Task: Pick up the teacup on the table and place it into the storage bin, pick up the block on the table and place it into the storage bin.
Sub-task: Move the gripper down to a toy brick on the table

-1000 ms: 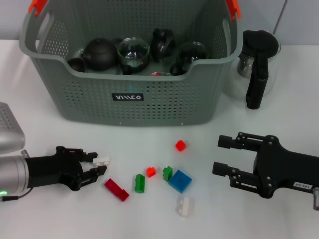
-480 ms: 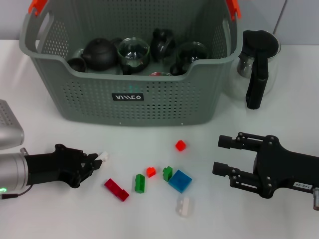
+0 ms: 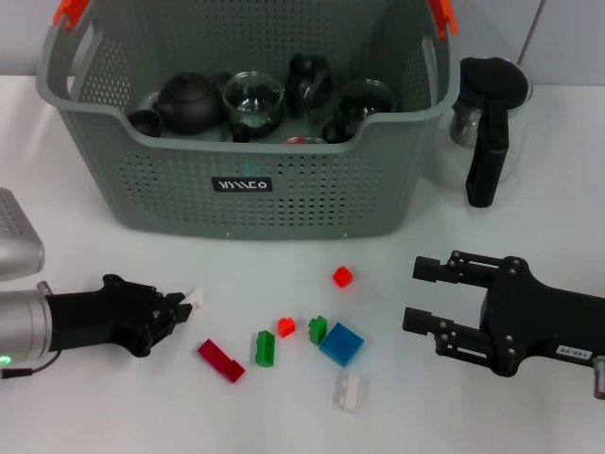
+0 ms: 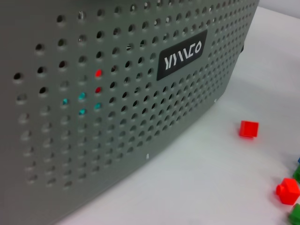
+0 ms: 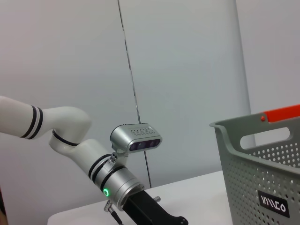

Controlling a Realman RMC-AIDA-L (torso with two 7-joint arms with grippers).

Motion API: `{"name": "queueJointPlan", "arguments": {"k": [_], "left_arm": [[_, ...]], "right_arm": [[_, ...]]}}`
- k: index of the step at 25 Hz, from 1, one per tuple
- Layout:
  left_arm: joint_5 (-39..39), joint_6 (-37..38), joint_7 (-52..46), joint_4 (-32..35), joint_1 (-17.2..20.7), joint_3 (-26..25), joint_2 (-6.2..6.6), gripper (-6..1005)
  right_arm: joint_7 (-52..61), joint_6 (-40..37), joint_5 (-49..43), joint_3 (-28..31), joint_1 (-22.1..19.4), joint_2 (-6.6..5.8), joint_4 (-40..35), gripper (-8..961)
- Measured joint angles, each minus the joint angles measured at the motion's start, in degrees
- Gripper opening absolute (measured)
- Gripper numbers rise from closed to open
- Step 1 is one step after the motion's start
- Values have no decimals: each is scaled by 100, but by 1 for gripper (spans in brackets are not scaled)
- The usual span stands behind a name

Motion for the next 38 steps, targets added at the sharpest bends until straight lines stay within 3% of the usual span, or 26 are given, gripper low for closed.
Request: {"name": "queueJointPlan", "arguments": {"k": [17, 19, 38], "left_arm": [[-31, 145, -1, 8, -8, -62, -4, 169], [-33, 169, -1, 8, -9, -64, -4, 370], [-14, -150, -1, 226, -174, -1, -22, 364]], "right_arm": [[0, 14, 0, 0, -6, 0, 8, 624], [0, 13, -1, 0, -5, 0, 9, 625], [-6, 37, -9, 0, -14, -9, 62, 624]]}}
